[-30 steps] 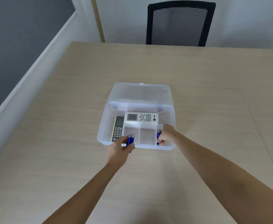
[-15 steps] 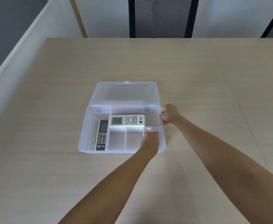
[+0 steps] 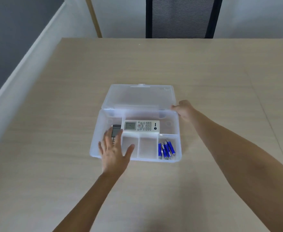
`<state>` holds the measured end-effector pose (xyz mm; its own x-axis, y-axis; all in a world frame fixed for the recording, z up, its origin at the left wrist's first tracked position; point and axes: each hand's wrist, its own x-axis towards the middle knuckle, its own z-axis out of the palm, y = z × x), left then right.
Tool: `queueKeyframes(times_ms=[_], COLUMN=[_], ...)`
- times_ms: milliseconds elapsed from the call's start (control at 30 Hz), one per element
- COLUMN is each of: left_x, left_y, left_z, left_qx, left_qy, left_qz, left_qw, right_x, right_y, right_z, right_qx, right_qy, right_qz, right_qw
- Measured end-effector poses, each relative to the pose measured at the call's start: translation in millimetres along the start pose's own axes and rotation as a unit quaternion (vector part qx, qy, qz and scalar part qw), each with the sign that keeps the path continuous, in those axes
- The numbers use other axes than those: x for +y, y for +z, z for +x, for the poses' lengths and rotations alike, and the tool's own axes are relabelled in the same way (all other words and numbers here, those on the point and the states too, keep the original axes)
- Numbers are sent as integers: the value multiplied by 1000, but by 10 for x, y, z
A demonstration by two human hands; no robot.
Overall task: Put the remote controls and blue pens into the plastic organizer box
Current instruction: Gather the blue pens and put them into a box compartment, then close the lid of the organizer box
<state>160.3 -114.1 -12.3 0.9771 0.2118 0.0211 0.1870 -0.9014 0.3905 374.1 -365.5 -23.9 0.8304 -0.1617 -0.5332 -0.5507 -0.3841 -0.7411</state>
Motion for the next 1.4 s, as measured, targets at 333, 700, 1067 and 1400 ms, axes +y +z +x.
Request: queueKeyframes(times_ms=[333, 700, 1067, 1400], left_x=[-645, -702, -705, -562], left_y=[12, -666, -327, -303], left_z=[56, -176, -168, -121], left_qx=[-140, -102, -101, -52], left_qy=[-108, -250, -278, -266], left_qz=[-53, -592, -394, -255], left_qw=[983, 759, 870, 928], right_x=[-55, -154, 753, 697], right_y=[32, -331, 110, 436], right_z=[-72, -1772, -1929, -1984], right_qx=[28, -124, -20, 58], right_qy=[-33, -34, -11, 31], right_qz=[31, 402, -39, -83], right_qw=[999, 907, 999, 994])
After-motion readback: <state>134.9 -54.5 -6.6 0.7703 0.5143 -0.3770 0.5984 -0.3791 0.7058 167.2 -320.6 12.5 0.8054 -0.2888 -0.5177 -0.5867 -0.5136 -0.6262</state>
